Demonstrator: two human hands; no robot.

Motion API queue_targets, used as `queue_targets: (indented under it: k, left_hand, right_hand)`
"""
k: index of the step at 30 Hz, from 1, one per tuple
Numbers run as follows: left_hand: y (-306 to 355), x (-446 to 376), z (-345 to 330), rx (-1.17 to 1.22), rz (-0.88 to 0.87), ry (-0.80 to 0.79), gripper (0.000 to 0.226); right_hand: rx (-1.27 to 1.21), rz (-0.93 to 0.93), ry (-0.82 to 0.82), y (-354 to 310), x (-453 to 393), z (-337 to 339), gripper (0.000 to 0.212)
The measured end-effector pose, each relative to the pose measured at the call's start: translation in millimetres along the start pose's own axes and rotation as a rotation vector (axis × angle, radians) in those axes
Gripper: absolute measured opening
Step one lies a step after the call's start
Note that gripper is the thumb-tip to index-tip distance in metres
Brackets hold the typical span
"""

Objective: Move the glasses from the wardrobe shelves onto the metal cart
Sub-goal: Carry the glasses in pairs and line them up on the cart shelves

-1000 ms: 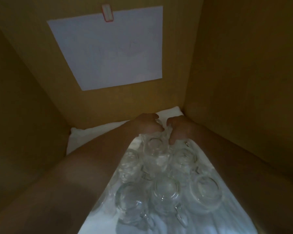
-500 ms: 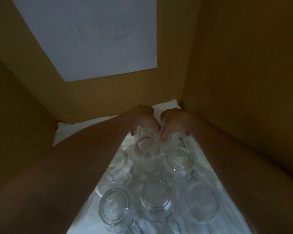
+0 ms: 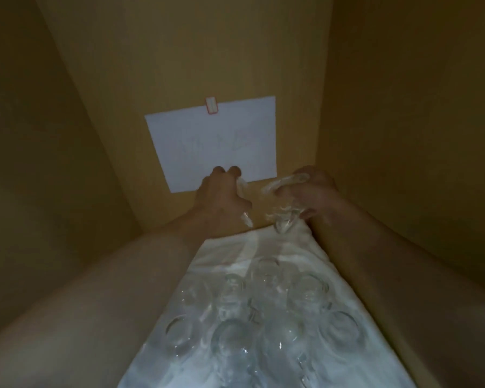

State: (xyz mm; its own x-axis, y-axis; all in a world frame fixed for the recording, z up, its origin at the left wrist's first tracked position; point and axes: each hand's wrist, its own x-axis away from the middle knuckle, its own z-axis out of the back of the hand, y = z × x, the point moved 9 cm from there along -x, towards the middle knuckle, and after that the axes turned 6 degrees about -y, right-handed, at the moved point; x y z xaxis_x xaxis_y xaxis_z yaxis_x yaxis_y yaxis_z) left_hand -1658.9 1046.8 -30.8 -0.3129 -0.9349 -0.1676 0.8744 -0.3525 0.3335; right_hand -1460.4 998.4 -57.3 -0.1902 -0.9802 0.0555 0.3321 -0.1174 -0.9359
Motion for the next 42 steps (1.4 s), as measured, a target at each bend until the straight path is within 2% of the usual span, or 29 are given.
queue_targets:
  k: [2,4,6,8,11,14,19,21,22,26,33,36,39,42]
  left_hand:
    - [-10,21,30,0.097,0.046,0.102,0.073]
    - [-21,42,57,0.253,0.11,0.21,0.074]
    - [-35,64,77,0.504,0.218,0.292,0.074]
    - [-43,88,85,0.813,0.302,0.295,0.072]
    - [-41,120,87,1.103,0.338,0.241,0.062]
    - [-38,150,84,1.307,0.317,0.18,0.056]
    - [-18,205,56,1.732,0.286,-0.108,0.029]
    - [-12,226,41,1.87,0.286,-0.186,0.036]
    - [-9,236,35,1.911,0.291,-0.216,0.041]
    - [6,269,19,1.966,0.282,-0.314,0.056]
    - [65,296,7,1.91,0.198,-0.476,0.057]
    - [105,302,0,1.913,0.114,-0.568,0.063]
    - [160,315,-6,1.881,-0.014,-0.681,0.067]
    - [218,329,-16,1.857,-0.095,-0.763,0.053]
  right_hand:
    - [-0.213,0.025,0.008,-17,24,9,0.049]
    - [-0.3,0.046,-0.023,-33,46,14,0.046]
    - [-0.443,0.051,-0.069,-47,69,13,0.038]
    - [-0.628,0.062,-0.089,-57,95,11,0.043]
    - [-0.833,0.127,-0.13,-71,135,4,0.055]
    - [-0.96,0.132,-0.125,-74,178,-1,0.055]
    - [-1.053,0.141,-0.063,-62,243,-9,0.037]
    - [-1.067,0.143,-0.087,-53,270,-13,0.028]
    - [-1.064,0.137,-0.092,-46,283,-13,0.028]
    - [-0.998,0.1,-0.063,-7,323,2,0.053]
    - [-0.975,0.07,0.207,36,386,49,0.058]
    - [-1.027,0.103,0.285,44,414,79,0.06]
    - [-1.095,0.177,0.274,51,440,110,0.061]
    - [-1.151,0.256,0.289,63,470,144,0.059]
